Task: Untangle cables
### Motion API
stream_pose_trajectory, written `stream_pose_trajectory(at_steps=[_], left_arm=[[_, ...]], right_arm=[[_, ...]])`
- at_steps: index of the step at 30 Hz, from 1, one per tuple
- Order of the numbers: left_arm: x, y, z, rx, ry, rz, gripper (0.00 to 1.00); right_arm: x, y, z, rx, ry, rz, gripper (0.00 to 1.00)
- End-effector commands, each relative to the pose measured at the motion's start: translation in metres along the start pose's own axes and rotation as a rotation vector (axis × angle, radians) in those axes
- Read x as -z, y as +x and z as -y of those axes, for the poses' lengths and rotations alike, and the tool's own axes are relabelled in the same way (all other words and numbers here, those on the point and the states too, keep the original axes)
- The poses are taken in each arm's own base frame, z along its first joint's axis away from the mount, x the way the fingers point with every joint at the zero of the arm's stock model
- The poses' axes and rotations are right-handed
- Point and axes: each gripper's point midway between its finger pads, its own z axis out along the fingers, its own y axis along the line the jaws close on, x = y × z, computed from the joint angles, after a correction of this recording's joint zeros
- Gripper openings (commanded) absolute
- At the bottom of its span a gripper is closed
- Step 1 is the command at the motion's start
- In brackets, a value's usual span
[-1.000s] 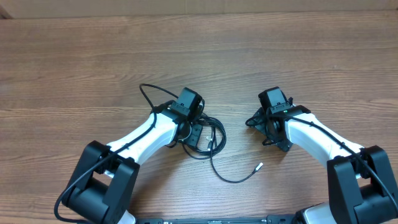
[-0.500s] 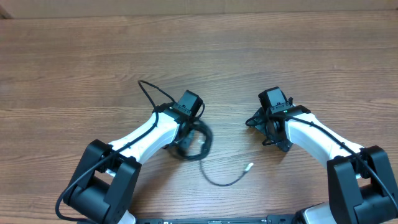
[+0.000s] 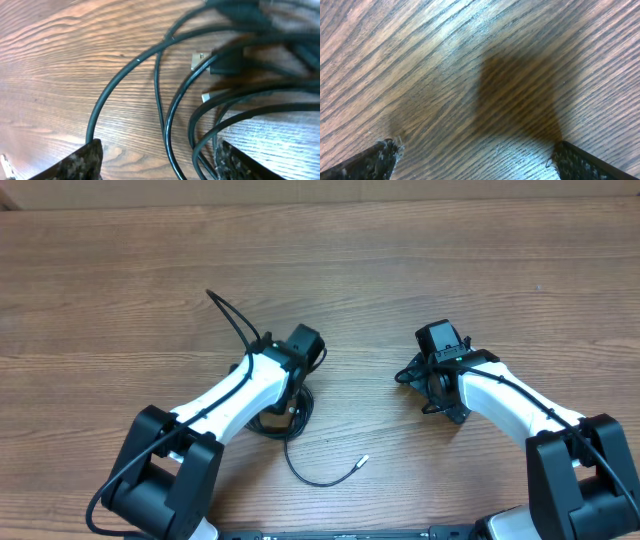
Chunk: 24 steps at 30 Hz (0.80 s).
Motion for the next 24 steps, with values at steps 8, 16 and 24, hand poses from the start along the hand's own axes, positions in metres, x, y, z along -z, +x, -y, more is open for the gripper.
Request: stream_pose_trajectory(at_steps=[8, 16, 24], left_arm=[[0.024, -0.011, 0.008, 0.170, 0.180, 0.009, 0.91], [0.040, 0.002, 0.054, 0.055, 0.462, -0.077, 0.08], [0.057, 0.013, 0.087, 0.036, 0.655, -0.134, 0.11]], right_arm=[[-0.023, 0.029, 0.015, 0.005, 0.036, -0.113, 1.00], [-0.023, 0.029, 0.015, 0.005, 0.036, -0.113, 1.00], [-0.023, 0.029, 0.015, 0.005, 0.036, -0.113, 1.00]])
